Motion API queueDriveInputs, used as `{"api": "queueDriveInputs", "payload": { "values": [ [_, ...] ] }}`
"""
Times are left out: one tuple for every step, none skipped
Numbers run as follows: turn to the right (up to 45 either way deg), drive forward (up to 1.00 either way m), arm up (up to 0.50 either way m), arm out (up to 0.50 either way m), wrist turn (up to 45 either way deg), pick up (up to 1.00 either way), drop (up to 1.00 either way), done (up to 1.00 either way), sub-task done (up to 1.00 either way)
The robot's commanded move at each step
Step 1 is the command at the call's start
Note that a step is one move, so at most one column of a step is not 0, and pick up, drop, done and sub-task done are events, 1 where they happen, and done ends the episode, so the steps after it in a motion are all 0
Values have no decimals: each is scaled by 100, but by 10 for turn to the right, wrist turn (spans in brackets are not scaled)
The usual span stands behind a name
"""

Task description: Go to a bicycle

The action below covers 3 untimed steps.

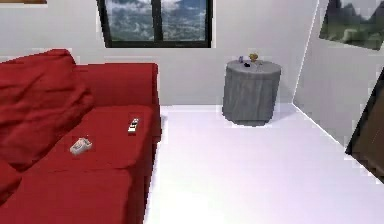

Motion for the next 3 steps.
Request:
{"api": "queueDriveInputs", "payload": {
  "values": [
    [0, 100, 0, 0, 0, 0, 0, 0, 0],
    [0, 100, 0, 0, 0, 0, 0, 0, 0],
    [30, 0, 0, 0, 0, 0, 0, 0, 0]
  ]
}}
